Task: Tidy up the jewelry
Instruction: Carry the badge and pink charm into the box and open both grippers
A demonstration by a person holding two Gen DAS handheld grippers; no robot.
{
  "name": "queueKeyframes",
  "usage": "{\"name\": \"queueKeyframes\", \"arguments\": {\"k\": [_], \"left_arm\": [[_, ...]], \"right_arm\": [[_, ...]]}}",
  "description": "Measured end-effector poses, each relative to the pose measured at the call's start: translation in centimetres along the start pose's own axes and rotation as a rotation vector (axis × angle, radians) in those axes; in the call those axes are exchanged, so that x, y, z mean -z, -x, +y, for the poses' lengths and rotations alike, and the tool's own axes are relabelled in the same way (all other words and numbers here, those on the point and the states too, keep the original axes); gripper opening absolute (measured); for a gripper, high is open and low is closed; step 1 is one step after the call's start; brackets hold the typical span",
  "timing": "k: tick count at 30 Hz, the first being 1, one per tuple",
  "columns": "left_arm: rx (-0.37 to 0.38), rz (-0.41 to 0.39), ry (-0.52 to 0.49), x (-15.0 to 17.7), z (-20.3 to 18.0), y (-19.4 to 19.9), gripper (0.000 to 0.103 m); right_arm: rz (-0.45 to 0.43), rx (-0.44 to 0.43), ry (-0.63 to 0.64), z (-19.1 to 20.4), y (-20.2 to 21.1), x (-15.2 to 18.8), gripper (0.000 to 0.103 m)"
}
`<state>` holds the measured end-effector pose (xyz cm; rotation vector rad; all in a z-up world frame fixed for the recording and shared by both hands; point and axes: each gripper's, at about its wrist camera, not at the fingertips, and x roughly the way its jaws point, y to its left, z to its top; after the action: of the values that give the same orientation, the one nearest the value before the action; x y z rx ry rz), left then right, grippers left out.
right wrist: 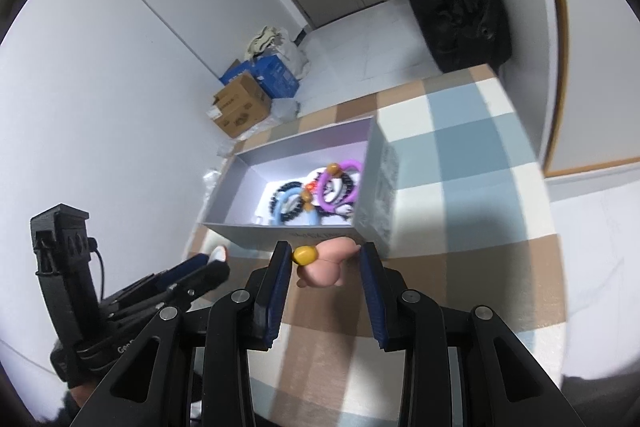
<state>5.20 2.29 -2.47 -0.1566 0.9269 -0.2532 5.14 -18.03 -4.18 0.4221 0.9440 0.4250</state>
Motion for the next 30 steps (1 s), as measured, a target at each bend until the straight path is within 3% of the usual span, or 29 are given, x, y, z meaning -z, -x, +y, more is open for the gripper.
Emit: {"name": "queueKeyframes", "arguments": {"k": [9, 21, 30], "left_arm": [[0.023, -0.085, 0.038, -2.2, 1.0, 0.6, 0.038], [0.052, -0.069, 0.064, -4.8, 0.4, -1.0, 0.038], [0.063, -0.005, 0.101, -6.0, 0.7, -3.4, 0.038]], "right_arm": [[-0.025, -0.056, 0.035, 2.1, -0.1, -1.4, 0.034], [-0.031, -0.040, 0.054, 2.7, -1.9, -4.4, 0.034], [-0.009, -0.038, 0.036, 2.4, -3.6, -6.0, 0.034]]}}
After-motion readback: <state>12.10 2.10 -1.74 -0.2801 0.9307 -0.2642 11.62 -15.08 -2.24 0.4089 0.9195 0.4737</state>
